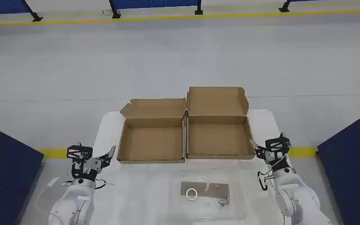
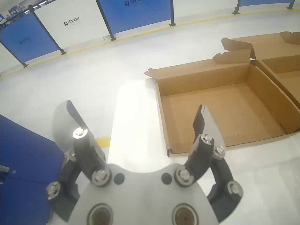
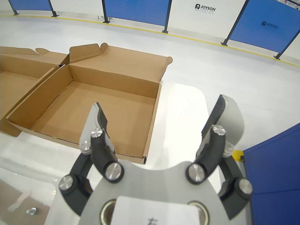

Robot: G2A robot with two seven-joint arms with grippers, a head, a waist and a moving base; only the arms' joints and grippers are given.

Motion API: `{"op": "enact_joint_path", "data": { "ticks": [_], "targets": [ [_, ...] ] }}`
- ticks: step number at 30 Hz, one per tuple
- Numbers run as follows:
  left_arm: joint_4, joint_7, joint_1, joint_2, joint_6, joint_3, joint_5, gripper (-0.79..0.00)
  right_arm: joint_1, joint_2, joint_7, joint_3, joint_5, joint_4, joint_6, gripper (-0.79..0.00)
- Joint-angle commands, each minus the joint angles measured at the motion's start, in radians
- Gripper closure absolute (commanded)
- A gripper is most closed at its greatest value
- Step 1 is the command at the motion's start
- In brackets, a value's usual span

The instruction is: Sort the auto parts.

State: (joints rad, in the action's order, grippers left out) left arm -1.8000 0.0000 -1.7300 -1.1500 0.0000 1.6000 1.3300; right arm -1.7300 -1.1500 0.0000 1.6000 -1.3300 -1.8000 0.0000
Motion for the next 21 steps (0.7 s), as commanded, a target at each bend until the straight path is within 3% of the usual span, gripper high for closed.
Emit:
{"op": "enact_joint_path", "data": {
  "ticks": [1,7,12,14,21],
  "targets": [
    [0.0,0.0,0.0,0.0,0.0,0.0,0.0,-0.784,0.0,0.0,0.0,0.0,0.0,0.0,0.0,-0.784],
    [0.0,0.0,0.0,0.0,0.0,0.0,0.0,-0.785,0.005,0.004,-0.024,0.012,-0.035,-0.031,-0.061,-0.785],
    [0.0,0.0,0.0,0.0,0.0,0.0,0.0,-0.785,-0.008,0.017,0.031,0.059,-0.071,-0.084,-0.214,-0.785],
    [0.0,0.0,0.0,0.0,0.0,0.0,0.0,-0.785,-0.015,0.023,0.07,0.08,-0.025,-0.109,-0.327,-0.785],
    [0.0,0.0,0.0,0.0,0.0,0.0,0.0,-0.785,-0.015,0.023,0.07,0.08,-0.025,-0.109,-0.327,-0.785]
  ]
}}
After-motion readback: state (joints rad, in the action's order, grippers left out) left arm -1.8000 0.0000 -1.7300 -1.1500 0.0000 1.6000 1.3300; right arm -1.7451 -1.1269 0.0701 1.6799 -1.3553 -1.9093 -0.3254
